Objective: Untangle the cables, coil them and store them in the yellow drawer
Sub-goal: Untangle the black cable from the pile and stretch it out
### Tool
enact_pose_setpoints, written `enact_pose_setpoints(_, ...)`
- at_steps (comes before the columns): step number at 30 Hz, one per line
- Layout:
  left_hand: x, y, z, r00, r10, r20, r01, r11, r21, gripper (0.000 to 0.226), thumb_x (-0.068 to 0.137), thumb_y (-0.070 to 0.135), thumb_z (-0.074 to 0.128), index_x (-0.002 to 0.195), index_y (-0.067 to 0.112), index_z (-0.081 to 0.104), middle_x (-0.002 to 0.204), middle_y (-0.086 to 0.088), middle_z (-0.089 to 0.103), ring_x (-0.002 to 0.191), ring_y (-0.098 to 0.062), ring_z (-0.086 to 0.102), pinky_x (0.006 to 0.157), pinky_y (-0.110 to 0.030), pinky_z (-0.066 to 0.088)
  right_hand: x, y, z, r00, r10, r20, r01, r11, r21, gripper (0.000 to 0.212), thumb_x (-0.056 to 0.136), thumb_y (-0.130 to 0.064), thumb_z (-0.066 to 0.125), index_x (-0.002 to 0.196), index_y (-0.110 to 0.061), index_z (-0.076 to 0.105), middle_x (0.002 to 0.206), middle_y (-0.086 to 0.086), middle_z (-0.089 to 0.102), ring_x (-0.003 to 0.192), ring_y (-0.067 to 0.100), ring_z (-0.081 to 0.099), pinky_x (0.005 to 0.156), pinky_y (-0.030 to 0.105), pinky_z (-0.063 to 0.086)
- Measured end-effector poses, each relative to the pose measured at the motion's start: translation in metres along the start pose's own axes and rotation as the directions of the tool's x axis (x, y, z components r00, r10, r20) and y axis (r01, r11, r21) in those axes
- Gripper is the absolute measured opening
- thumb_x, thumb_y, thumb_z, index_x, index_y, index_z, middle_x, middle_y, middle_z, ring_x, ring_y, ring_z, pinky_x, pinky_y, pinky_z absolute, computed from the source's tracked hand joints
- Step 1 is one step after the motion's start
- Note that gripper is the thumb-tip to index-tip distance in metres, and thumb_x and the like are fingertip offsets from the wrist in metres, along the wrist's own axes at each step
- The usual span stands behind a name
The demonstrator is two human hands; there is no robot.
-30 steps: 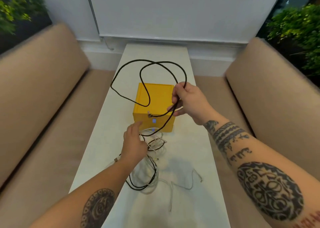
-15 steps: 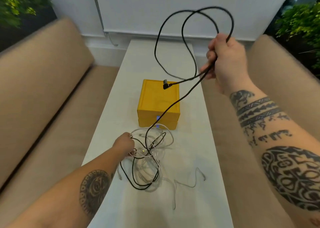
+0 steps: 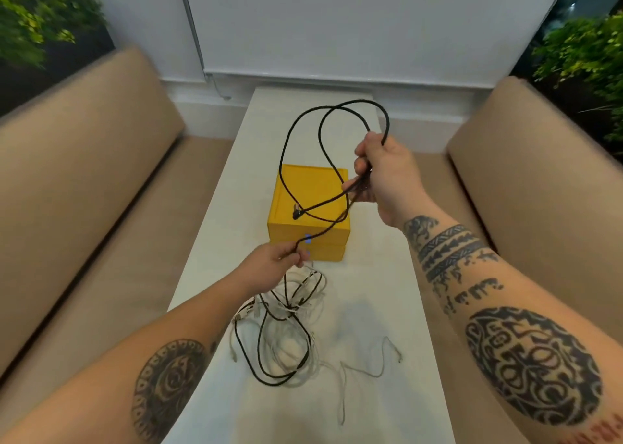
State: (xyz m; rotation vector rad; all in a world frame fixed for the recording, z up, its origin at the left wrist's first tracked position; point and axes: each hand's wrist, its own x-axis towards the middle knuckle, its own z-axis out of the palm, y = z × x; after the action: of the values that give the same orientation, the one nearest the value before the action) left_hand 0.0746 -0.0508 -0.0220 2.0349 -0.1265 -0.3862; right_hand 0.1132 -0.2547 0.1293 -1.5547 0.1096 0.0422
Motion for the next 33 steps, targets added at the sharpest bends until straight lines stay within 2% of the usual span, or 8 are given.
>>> enact_pose_setpoints(5, 0.005, 0.031, -0.011, 0.963, 0.047, -0.267, -0.13, 0.944, -0.303, 0.031, 0.104, 0.008, 0.047, 0.091, 0.024, 0.07, 0.071, 0.001, 0.062, 0.07, -0.015, 0.058, 0.087, -0.046, 0.053, 0.008, 0.033, -0.016, 0.997, 0.029, -0.076, -0.041, 0.985, -0.17, 0.027, 0.105, -0.031, 0.038, 0.091, -0.017, 0.057, 0.068, 0.002, 0.045, 0.043, 0.018, 0.049, 0.059, 0.043, 0.053)
enact_pose_setpoints(10, 0.007, 0.099, -0.016, 0.924, 0.141, -0.356, -0.318, 0.802, -0.505, 0.032, 0.103, 0.006, 0.048, 0.095, 0.024, 0.073, 0.071, 0.003, 0.055, 0.054, -0.01, 0.042, 0.062, -0.032, 0.043, -0.006, 0.079, -0.013, 0.955, 0.293, 0.044, -0.267, 0.916, -0.299, 0.025, 0.104, -0.034, 0.043, 0.107, -0.016, 0.059, 0.078, 0.004, 0.046, 0.055, 0.018, 0.048, 0.066, 0.048, 0.059)
enact_pose_setpoints(15, 0.006, 0.156, -0.022, 0.913, 0.234, -0.335, -0.406, 0.617, -0.675, 0.025, 0.104, 0.009, 0.047, 0.105, 0.02, 0.069, 0.073, 0.003, 0.055, 0.052, -0.009, 0.026, 0.05, -0.024, 0.02, -0.02, 0.091, -0.003, 0.82, 0.437, 0.368, -0.44, 0.894, -0.082, 0.065, 0.092, -0.07, 0.043, 0.117, -0.015, 0.065, 0.068, -0.006, 0.051, 0.055, 0.011, 0.045, 0.062, 0.032, 0.053)
enact_pose_setpoints(18, 0.006, 0.177, -0.032, 0.921, 0.244, -0.304, -0.39, 0.563, -0.728, 0.021, 0.105, 0.014, 0.048, 0.112, 0.02, 0.067, 0.072, 0.007, 0.057, 0.055, -0.01, 0.024, 0.052, -0.025, 0.017, -0.022, 0.1, -0.004, 0.814, 0.401, 0.42, -0.413, 0.908, -0.068, 0.083, 0.083, -0.08, 0.034, 0.124, -0.015, 0.067, 0.081, -0.005, 0.062, 0.069, 0.011, 0.057, 0.068, 0.031, 0.052)
enact_pose_setpoints(22, 0.011, 0.185, -0.043, 0.943, 0.089, -0.319, -0.312, 0.564, -0.764, 0.019, 0.104, 0.019, 0.052, 0.113, 0.022, 0.069, 0.076, 0.006, 0.061, 0.055, -0.008, 0.029, 0.046, -0.02, 0.026, -0.022, 0.115, -0.007, 0.837, 0.369, 0.405, -0.38, 0.923, -0.055, 0.07, 0.094, -0.072, 0.028, 0.121, -0.022, 0.07, 0.103, -0.003, 0.063, 0.089, 0.012, 0.057, 0.074, 0.032, 0.051)
enact_pose_setpoints(27, 0.018, 0.167, -0.058, 0.943, -0.109, -0.314, -0.243, 0.418, -0.875, 0.021, 0.105, 0.024, 0.049, 0.118, 0.022, 0.065, 0.078, 0.006, 0.065, 0.054, -0.007, 0.038, 0.048, -0.019, 0.029, -0.032, 0.126, -0.006, 0.834, 0.251, 0.492, -0.119, 0.951, -0.284, 0.028, 0.096, -0.046, 0.06, 0.121, -0.033, 0.063, 0.133, -0.007, 0.061, 0.115, 0.01, 0.059, 0.093, 0.037, 0.054)
enact_pose_setpoints(29, 0.019, 0.154, -0.06, 0.937, -0.125, -0.327, -0.24, 0.45, -0.86, 0.023, 0.105, 0.028, 0.049, 0.121, 0.023, 0.064, 0.084, 0.006, 0.069, 0.057, -0.007, 0.044, 0.051, -0.02, 0.035, -0.032, 0.125, 0.003, 0.872, 0.206, 0.444, -0.025, 0.925, -0.38, 0.016, 0.098, -0.037, 0.059, 0.11, -0.029, 0.067, 0.123, 0.002, 0.068, 0.108, 0.019, 0.066, 0.093, 0.043, 0.057)
enact_pose_setpoints(33, 0.016, 0.109, -0.06, 0.914, -0.071, -0.399, -0.236, 0.706, -0.668, 0.042, 0.103, 0.055, 0.036, 0.122, 0.031, 0.065, 0.112, 0.008, 0.074, 0.077, -0.009, 0.05, 0.065, -0.025, 0.039, -0.027, 0.113, 0.016, 0.934, 0.102, 0.343, 0.028, 0.935, -0.353, 0.011, 0.093, -0.035, 0.061, 0.092, -0.035, 0.072, 0.102, 0.005, 0.076, 0.096, 0.023, 0.072, 0.092, 0.049, 0.057)
